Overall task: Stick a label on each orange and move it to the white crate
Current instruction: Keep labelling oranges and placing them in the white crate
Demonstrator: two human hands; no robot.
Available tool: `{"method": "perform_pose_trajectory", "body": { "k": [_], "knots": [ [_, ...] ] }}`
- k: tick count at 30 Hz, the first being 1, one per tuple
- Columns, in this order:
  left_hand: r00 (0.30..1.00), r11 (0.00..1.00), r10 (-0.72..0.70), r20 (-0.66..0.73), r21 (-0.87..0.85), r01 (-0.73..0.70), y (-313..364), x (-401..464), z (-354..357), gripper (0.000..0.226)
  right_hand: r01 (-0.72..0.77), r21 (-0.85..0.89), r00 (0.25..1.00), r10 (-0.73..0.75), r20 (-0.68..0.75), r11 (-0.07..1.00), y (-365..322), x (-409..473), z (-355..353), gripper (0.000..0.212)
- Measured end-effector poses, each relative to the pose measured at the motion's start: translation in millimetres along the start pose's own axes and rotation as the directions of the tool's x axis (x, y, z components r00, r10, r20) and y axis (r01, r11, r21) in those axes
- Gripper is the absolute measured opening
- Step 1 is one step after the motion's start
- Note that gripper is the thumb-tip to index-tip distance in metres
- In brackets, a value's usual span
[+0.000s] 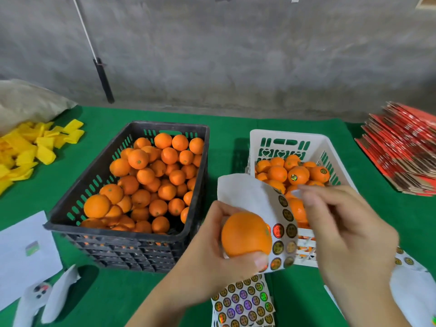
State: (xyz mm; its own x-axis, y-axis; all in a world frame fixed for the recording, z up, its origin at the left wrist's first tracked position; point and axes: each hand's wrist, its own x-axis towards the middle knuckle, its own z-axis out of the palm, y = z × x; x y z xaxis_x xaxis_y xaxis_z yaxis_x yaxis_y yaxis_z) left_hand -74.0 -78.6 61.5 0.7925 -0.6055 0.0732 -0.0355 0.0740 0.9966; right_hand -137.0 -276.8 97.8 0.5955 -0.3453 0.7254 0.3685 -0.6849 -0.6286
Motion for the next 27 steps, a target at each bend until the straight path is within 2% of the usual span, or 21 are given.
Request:
{"method": "perform_pose_trajectory", "body": {
  "k": [2,4,6,10,13,14,16,17,19,20,22,24,25,26,27],
  "knots": [
    [0.999,0.996,0.022,0.025,0.085,-0.024,0,1,6,0.066,0.221,-0.034,0.958,-0.210,0.195,0.975,-9,-4,8,0.015],
    [0.997,0.989,0.052,0.055,0.137,-0.059,0,2,7,0.062,0.303,-0.037,0.885,-0.267,0.381,0.952,-13,-6,14,0.017],
    [0.996,0.973,0.062,0.069,0.219,-0.076,0,1,3,0.061,0.283,-0.051,0.830,-0.218,0.513,0.958,-13,-5,11,0.021],
    [0.994,0.968,0.004,0.108,0.250,-0.031,-3,0,-4,0.060,0.298,-0.095,0.683,-0.143,0.716,0.950,-13,-3,-6,0.036],
    [0.993,0.964,-0.055,0.107,0.266,0.025,-3,3,-5,0.062,0.305,-0.117,0.556,-0.077,0.828,0.945,-12,-1,-14,0.063],
    [0.988,0.973,-0.081,0.128,0.227,0.051,-3,4,-6,0.063,0.279,-0.116,0.504,-0.042,0.863,0.953,-11,1,-15,0.075],
    [0.967,0.991,-0.131,0.221,0.006,0.133,-4,7,-9,0.066,0.251,-0.121,0.407,0.009,0.914,0.960,-7,4,-14,0.091],
    [0.954,0.983,-0.136,0.266,-0.081,0.163,-4,9,-9,0.070,0.274,-0.127,0.389,0.010,0.921,0.953,-5,5,-13,0.093],
    [0.949,0.982,-0.121,0.291,-0.104,0.157,-6,11,-8,0.073,0.383,-0.124,0.481,-0.083,0.873,0.915,3,3,-11,0.088],
    [0.956,0.983,-0.123,0.267,-0.099,0.154,-8,12,-7,0.073,0.386,-0.126,0.531,-0.108,0.841,0.914,7,1,-10,0.084],
    [0.975,0.976,-0.166,0.149,-0.112,0.184,-13,15,-6,0.068,0.239,-0.088,0.629,-0.085,0.773,0.967,18,-2,-12,0.079],
    [0.979,0.979,-0.203,0.015,-0.023,0.203,-23,17,-10,0.038,0.081,-0.072,0.752,-0.014,0.659,0.994,35,1,-16,0.077],
    [0.976,0.975,-0.214,-0.040,0.054,0.216,-30,17,-12,0.020,0.070,-0.132,0.823,0.018,0.568,0.989,47,5,-17,0.077],
    [0.974,0.969,-0.217,-0.066,0.102,0.223,-36,17,-14,0.018,0.050,-0.230,0.874,0.069,0.482,0.972,61,9,-18,0.079],
    [0.979,0.973,-0.193,-0.065,0.112,0.200,-40,16,-17,0.032,-0.025,-0.356,0.900,0.176,0.398,0.934,73,15,-19,0.089]
  ]
}}
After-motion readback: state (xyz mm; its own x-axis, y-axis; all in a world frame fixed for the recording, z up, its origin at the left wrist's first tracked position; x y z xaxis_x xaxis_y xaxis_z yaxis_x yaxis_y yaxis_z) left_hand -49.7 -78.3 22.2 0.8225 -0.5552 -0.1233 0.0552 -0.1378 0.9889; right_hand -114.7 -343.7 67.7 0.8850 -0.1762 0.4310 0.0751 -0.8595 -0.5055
